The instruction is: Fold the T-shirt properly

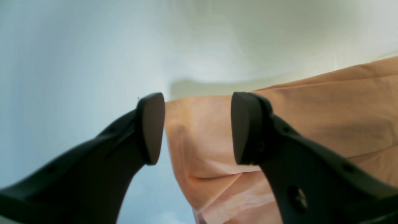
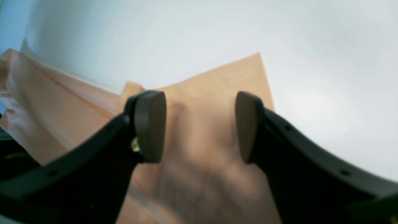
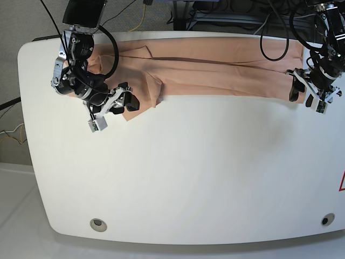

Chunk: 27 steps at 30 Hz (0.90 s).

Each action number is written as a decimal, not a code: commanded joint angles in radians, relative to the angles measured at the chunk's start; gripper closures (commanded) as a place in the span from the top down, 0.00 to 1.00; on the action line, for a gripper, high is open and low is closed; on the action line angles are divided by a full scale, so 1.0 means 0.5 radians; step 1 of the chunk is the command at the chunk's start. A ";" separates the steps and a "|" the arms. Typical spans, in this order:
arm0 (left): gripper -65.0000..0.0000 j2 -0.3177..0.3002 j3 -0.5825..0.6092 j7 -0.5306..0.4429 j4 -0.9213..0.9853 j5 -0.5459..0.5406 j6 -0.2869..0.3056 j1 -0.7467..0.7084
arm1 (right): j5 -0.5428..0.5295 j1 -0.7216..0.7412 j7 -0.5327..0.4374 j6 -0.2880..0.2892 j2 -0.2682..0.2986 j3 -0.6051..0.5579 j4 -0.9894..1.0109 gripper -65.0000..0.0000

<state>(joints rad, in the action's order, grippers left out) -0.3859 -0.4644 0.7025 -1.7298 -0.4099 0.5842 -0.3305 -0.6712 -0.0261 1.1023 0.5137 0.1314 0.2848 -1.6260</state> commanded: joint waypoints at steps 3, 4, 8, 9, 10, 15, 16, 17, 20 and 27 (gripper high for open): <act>0.48 -0.034 -0.013 -0.062 -0.029 -0.032 -0.001 0.021 | -0.047 0.093 -0.073 -0.002 0.012 0.018 -0.002 0.51; 0.47 -0.033 -0.012 -0.063 -0.030 -0.032 0.000 0.022 | -0.040 0.099 -0.082 0.000 0.009 0.019 0.004 0.51; 0.46 -0.034 -0.011 -0.064 -0.025 -0.034 -0.005 0.016 | 0.023 0.116 -0.160 0.023 0.000 0.021 0.035 0.57; 0.45 -0.036 -0.013 -0.059 -0.021 -0.034 -0.006 0.011 | 0.050 0.118 -0.200 0.038 -0.004 0.021 0.046 0.60; 0.44 -0.035 -0.013 -0.060 -0.020 -0.035 -0.006 0.011 | 0.071 0.124 -0.226 0.042 -0.005 0.023 0.063 0.62; 0.43 -0.033 -0.022 -0.059 -0.019 -0.036 -0.008 0.004 | 0.155 0.167 -0.301 0.060 -0.011 0.028 0.180 0.69; 0.43 -0.033 -0.025 -0.057 -0.019 -0.036 -0.008 0.001 | 0.158 0.178 -0.309 0.063 -0.012 0.030 0.210 0.69; 0.43 -0.032 -0.029 -0.054 -0.019 -0.037 -0.008 -0.002 | 0.162 0.189 -0.316 0.066 -0.013 0.033 0.240 0.70; 0.45 -0.033 -0.035 -0.065 -0.023 -0.038 -0.010 -0.002 | 0.163 0.218 -0.325 0.068 -0.016 0.038 0.355 0.70; 0.46 -0.035 -0.038 -0.072 -0.024 -0.040 -0.008 -0.005 | 0.141 0.265 -0.338 0.078 -0.018 0.040 0.557 0.69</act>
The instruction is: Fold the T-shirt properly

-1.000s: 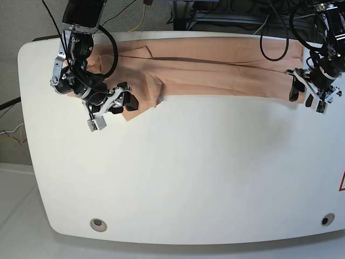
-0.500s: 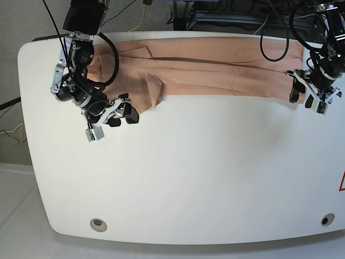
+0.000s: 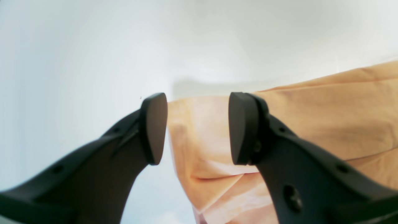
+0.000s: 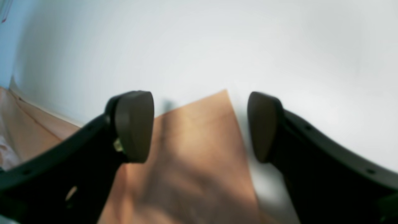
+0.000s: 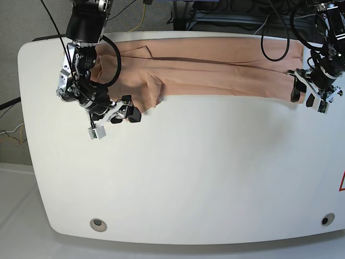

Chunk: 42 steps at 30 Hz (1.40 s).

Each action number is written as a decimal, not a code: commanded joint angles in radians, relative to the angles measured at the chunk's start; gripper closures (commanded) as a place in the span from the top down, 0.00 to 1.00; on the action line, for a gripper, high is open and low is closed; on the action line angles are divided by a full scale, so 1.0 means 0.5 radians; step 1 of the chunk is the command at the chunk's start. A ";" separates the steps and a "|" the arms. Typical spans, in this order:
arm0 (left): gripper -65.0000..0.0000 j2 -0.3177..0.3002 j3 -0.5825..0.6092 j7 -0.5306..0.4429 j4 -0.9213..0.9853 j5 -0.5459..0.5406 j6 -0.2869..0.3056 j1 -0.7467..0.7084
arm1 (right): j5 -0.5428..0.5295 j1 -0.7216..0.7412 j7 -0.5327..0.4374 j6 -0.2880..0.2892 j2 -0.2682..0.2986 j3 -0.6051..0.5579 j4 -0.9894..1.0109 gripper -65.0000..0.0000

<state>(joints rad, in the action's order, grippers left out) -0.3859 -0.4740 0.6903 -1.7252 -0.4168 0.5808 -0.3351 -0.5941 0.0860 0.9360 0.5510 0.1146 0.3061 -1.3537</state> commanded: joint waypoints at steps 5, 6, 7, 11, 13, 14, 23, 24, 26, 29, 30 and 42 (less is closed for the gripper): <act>0.47 -0.037 0.007 -0.055 -0.035 -0.020 0.002 0.005 | -0.022 0.042 -0.013 0.009 0.005 -0.101 0.051 0.67; 0.47 -0.038 0.009 -0.055 -0.035 -0.019 0.001 0.006 | -0.022 0.039 -0.015 0.009 0.005 -0.120 0.051 0.67; 0.47 -0.037 0.010 -0.057 -0.036 -0.020 0.002 0.008 | -0.021 0.038 -0.011 0.009 0.004 -0.141 0.051 0.67; 0.47 -0.035 0.012 -0.063 -0.038 -0.019 0.003 0.011 | -0.017 0.035 0.004 0.007 0.003 -0.247 0.045 0.64; 0.47 -0.036 0.008 -0.060 -0.036 -0.015 0.000 0.013 | -0.016 0.050 0.008 0.004 0.002 -0.310 0.037 0.59; 0.47 -0.037 0.003 -0.056 -0.034 -0.012 -0.003 0.013 | -0.016 0.066 0.007 0.003 0.001 -0.343 0.033 0.56; 0.47 -0.036 0.007 -0.057 -0.029 -0.015 -0.012 0.020 | -0.020 0.114 0.051 -0.004 -0.009 -0.350 0.011 0.00; 0.47 -0.037 0.014 -0.063 -0.034 -0.013 -0.015 0.021 | -0.020 0.121 0.057 -0.003 -0.011 -0.333 -0.003 0.00; 0.47 -0.036 0.015 -0.063 -0.037 -0.012 -0.016 0.026 | -0.024 0.127 0.073 -0.001 -0.015 -0.326 -0.025 0.00; 0.47 -0.036 0.015 -0.061 -0.039 -0.012 -0.015 0.031 | -0.049 0.132 0.118 0.001 -0.019 -0.315 -0.076 0.00; 0.47 -0.036 0.013 -0.060 -0.039 -0.011 -0.014 0.033 | -0.060 0.134 0.137 0.001 -0.020 -0.312 -0.096 0.00; 0.46 -0.040 0.013 -0.041 -0.037 -0.001 -0.017 0.076 | -0.560 0.052 0.604 0.021 -0.031 -0.290 -0.620 0.00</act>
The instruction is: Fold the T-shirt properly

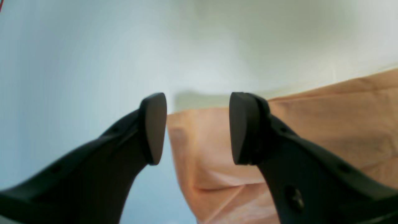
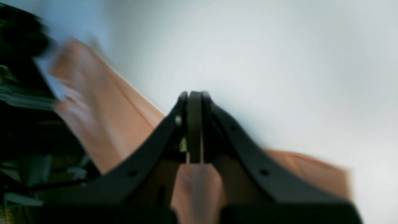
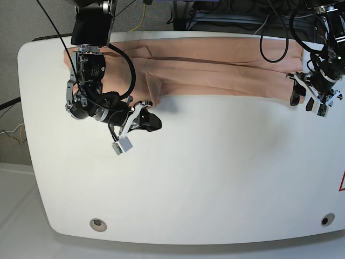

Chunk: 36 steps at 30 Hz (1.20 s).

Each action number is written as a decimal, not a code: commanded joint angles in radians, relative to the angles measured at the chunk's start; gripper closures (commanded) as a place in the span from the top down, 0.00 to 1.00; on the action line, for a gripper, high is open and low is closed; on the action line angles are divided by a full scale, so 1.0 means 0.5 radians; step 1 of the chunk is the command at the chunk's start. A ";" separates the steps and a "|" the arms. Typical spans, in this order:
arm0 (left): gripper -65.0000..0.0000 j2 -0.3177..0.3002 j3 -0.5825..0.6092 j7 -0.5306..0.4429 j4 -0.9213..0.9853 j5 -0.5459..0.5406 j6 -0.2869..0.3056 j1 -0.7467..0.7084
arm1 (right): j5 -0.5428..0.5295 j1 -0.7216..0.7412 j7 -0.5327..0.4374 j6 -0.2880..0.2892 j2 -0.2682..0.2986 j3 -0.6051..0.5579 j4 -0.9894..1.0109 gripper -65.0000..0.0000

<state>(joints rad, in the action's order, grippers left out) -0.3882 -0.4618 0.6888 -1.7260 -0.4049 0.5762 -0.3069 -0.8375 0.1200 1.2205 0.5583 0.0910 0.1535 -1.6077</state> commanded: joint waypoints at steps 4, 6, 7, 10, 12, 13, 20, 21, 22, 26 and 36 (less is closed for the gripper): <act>0.47 -0.036 -0.007 -0.046 -0.045 -0.040 -0.005 0.000 | -0.184 -0.171 0.124 0.015 0.034 0.007 -0.346 0.00; 0.47 -0.034 -0.006 -0.046 -0.047 -0.042 -0.005 0.000 | -0.198 -0.226 0.144 0.018 0.043 0.009 -0.416 0.00; 0.47 -0.034 -0.006 -0.046 -0.048 -0.043 -0.004 -0.001 | -0.205 -0.248 0.160 0.022 0.048 0.010 -0.445 0.00; 0.47 -0.036 -0.008 -0.042 -0.047 -0.045 -0.001 -0.003 | -0.224 -0.314 0.206 0.033 0.066 0.010 -0.527 0.00; 0.48 -0.039 -0.011 -0.049 -0.043 -0.047 -0.006 -0.011 | -0.286 -0.416 0.287 0.052 0.076 0.023 -0.623 0.00; 0.48 -0.039 -0.012 -0.047 -0.042 -0.049 -0.007 -0.011 | -0.287 -0.434 0.295 0.056 0.084 0.021 -0.634 0.00; 0.48 -0.041 -0.017 -0.045 -0.038 -0.052 -0.006 -0.017 | -0.309 -0.571 0.332 0.073 0.146 0.022 -0.686 0.00; 0.48 -0.039 -0.016 -0.046 -0.038 -0.056 -0.012 -0.015 | -0.329 -0.624 0.351 0.073 0.169 0.031 -0.721 0.00; 0.48 -0.037 -0.014 -0.046 -0.039 -0.061 -0.018 -0.012 | -0.350 -0.678 0.351 0.073 0.192 0.040 -0.755 0.00; 0.48 -0.035 -0.011 -0.050 -0.038 -0.061 -0.018 -0.014 | -0.394 -0.758 0.351 0.079 0.243 0.051 -0.750 0.00; 0.48 -0.030 0.020 -0.068 -0.038 -0.053 -0.023 -0.015 | -0.361 -0.876 0.032 0.086 0.443 -0.082 -0.824 0.23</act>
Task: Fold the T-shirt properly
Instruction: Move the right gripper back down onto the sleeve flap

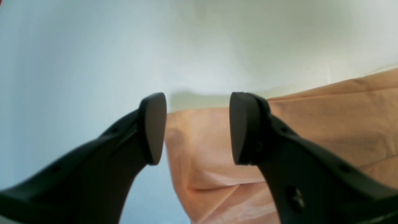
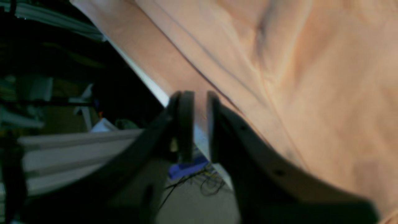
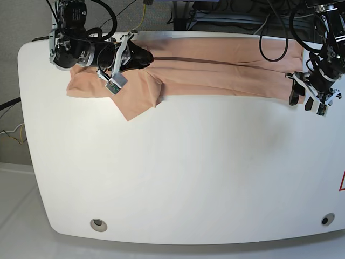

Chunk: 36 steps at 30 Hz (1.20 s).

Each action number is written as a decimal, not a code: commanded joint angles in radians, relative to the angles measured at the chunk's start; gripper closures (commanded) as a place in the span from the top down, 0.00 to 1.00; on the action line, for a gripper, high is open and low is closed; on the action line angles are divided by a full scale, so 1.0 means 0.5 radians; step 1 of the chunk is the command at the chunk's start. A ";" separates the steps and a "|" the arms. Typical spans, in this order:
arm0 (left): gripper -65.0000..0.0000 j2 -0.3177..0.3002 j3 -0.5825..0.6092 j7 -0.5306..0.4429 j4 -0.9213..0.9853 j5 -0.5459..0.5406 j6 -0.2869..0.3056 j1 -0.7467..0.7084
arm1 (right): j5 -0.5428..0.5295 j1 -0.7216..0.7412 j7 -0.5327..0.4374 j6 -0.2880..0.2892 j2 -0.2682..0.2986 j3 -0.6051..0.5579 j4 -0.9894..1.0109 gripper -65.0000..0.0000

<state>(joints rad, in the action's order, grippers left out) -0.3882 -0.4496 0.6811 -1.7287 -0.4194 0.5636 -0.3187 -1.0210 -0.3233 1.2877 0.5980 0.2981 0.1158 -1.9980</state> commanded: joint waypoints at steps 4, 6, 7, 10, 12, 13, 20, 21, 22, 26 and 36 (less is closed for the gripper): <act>0.48 -0.028 -0.007 -0.044 -0.035 -0.025 0.002 0.000 | 0.117 0.007 -0.171 0.006 0.033 -0.001 -0.059 0.33; 0.48 -0.026 -0.013 -0.045 -0.041 -0.025 0.001 -0.013 | 0.206 0.011 -0.163 0.007 0.012 0.015 -0.066 0.33; 0.48 -0.022 -0.021 -0.046 -0.042 -0.019 -0.002 -0.014 | 0.265 0.028 -0.169 0.014 -0.008 0.045 -0.066 0.31; 0.48 -0.016 -0.040 -0.049 -0.051 -0.009 -0.006 -0.039 | 0.486 0.054 -0.157 0.021 -0.109 0.085 -0.056 0.20; 0.48 -0.011 -0.063 -0.043 -0.053 -0.009 -0.009 -0.072 | 0.667 0.067 -0.130 0.028 -0.231 0.091 -0.043 0.05; 0.48 -0.010 -0.068 -0.043 -0.054 -0.009 -0.009 -0.072 | 0.745 0.080 -0.131 0.032 -0.267 0.085 -0.028 0.01; 0.48 -0.020 -0.022 -0.057 -0.041 -0.004 -0.015 -0.044 | 1.190 0.297 -0.223 0.046 -0.410 -0.107 0.215 0.00; 0.47 -0.021 -0.019 -0.058 -0.040 -0.003 -0.014 -0.044 | 1.196 0.322 -0.233 0.048 -0.401 -0.132 0.260 0.00; 0.47 -0.021 -0.016 -0.058 -0.039 -0.002 -0.013 -0.043 | 1.202 0.348 -0.244 0.049 -0.392 -0.158 0.305 0.00; 0.47 -0.019 -0.023 -0.055 -0.041 -0.006 -0.013 -0.046 | 1.180 0.415 -0.278 0.044 -0.373 -0.239 0.451 0.00; 0.47 -0.016 -0.038 -0.060 -0.047 -0.002 -0.008 -0.017 | 0.958 0.527 -0.280 -0.008 -0.368 -0.278 0.577 0.35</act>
<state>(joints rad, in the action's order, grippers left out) -0.3782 -0.4576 0.6704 -1.7329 -0.4088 0.5613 -0.3344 -0.5301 -0.0898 1.1709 0.6022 0.1059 -0.0303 -1.7031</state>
